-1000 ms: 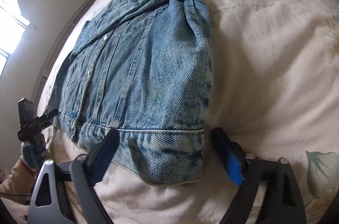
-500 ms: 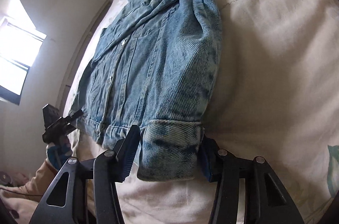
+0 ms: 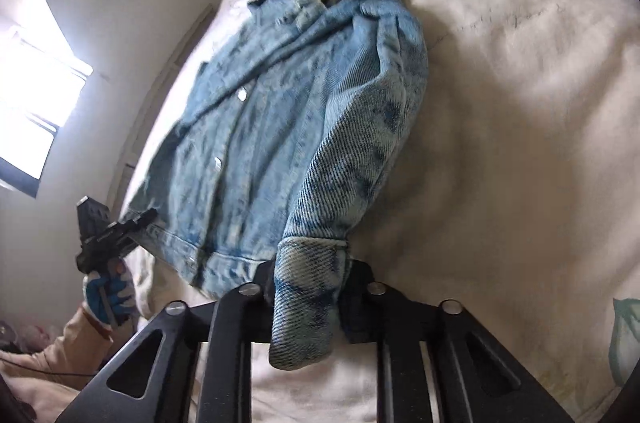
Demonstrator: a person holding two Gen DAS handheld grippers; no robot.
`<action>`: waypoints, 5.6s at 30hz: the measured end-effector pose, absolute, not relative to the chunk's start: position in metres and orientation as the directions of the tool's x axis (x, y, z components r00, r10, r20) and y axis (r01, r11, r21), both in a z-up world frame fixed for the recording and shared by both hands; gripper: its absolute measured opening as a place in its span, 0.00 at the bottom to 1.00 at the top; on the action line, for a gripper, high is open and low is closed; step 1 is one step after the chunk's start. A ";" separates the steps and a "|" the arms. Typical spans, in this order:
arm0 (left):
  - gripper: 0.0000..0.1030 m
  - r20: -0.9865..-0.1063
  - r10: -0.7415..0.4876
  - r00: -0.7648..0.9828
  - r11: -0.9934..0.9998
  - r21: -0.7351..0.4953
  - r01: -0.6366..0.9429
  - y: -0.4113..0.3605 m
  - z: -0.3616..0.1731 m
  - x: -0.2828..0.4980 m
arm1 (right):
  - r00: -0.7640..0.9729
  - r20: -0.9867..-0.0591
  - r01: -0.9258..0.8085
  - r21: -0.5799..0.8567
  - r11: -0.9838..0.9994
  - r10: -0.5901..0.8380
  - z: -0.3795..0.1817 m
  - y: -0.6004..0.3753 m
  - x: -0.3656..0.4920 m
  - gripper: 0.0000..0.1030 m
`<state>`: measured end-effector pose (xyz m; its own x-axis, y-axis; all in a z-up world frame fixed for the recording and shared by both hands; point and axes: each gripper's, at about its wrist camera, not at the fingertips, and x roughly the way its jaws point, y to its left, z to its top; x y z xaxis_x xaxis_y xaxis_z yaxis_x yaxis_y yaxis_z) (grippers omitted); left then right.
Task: Fold large clothes
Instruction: 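Grasp the jacket hem with both tools, then lift the hem and fold it up toward the collar with both tools, then lay the hem down near the collar and open both tools, then press and smooth the folded jacket flat with both tools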
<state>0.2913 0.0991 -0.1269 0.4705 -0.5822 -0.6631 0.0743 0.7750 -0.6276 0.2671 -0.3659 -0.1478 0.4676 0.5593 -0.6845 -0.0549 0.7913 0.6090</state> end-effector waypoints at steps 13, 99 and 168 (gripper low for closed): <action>0.19 -0.501 -0.632 0.591 0.692 -0.708 0.141 0.101 -0.059 0.330 | 0.624 -0.491 -0.171 0.673 0.719 0.608 -0.070 -0.365 0.301 0.12; 0.62 -0.812 -0.171 0.559 0.980 -0.081 0.183 0.024 -0.140 0.561 | 0.531 -0.847 -0.232 -0.125 0.965 0.018 -0.142 -0.275 0.582 0.80; 0.69 -0.701 -0.117 0.703 0.979 0.038 0.200 -0.018 -0.120 0.497 | 0.577 -0.816 -0.157 -0.068 0.985 0.035 -0.125 -0.310 0.514 0.81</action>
